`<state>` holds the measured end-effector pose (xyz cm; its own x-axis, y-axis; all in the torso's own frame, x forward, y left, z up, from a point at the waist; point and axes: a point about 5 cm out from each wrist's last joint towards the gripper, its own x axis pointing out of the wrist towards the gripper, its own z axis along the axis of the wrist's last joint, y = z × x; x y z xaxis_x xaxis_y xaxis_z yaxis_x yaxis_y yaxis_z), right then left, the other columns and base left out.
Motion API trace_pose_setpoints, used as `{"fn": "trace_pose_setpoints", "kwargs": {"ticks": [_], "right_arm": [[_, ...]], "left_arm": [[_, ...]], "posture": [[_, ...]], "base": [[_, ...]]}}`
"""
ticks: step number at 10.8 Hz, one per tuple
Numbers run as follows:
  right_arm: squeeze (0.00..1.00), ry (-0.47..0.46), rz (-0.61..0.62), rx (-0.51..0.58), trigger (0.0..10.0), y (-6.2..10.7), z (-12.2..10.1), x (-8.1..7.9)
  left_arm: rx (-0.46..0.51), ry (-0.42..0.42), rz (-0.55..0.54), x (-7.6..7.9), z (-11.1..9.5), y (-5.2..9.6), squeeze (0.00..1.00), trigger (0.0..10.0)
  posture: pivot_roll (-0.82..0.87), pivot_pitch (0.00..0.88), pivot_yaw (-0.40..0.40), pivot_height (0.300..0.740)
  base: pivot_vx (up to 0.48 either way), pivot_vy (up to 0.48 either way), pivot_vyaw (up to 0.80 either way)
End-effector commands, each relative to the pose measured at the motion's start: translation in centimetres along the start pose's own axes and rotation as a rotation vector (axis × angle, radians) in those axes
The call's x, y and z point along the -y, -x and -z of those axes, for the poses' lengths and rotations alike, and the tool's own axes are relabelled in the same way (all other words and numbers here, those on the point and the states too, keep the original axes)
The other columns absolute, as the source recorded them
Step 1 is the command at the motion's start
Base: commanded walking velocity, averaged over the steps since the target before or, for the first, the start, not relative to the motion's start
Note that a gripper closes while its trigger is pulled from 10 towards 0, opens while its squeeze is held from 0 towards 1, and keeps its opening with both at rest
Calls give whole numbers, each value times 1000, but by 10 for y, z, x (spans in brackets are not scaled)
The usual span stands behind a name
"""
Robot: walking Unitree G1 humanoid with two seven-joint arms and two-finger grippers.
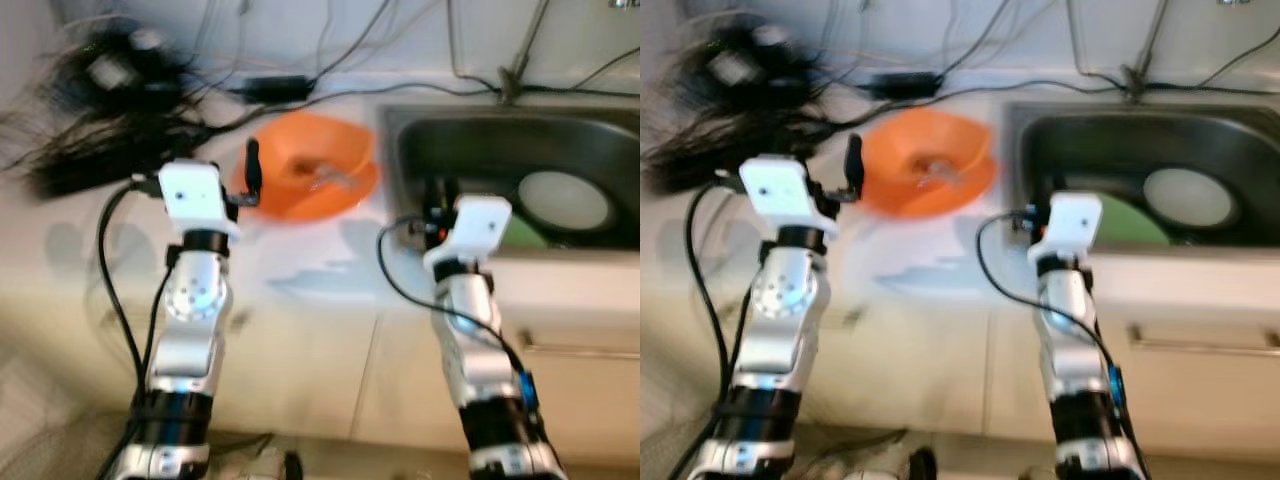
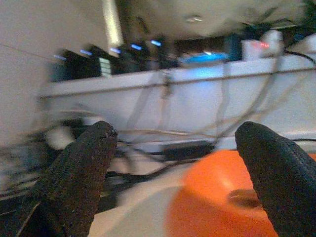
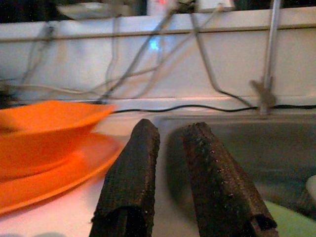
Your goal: Kitchen organization
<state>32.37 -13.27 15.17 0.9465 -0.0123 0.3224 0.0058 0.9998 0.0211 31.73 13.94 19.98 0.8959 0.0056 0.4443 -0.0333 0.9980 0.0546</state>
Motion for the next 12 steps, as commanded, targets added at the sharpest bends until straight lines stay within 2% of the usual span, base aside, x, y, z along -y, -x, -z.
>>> {"fn": "trace_pose_setpoints", "kwargs": {"ticks": [1,7,10,12], "right_arm": [[0,-2,-4,-10,10000,0,1,-2],[0,-1,-18,-27,10000,2,4,-5],[0,4,-37,-33,10000,1,4,-9],[0,9,-41,-42,10000,1,6,-9]], "left_arm": [[-2,-16,-6,-1,0,-1,0,10000],[-63,-34,18,2,14,6,0,10000],[-80,-29,26,4,17,6,0,10000],[-93,-29,26,5,20,6,0,10000]], "posture": [[83,0,88,740],[74,0,91,740],[69,0,94,740],[70,0,92,740]], "base": [[0,0,0],[0,0,0],[0,-361,0],[0,-120,0]]}}
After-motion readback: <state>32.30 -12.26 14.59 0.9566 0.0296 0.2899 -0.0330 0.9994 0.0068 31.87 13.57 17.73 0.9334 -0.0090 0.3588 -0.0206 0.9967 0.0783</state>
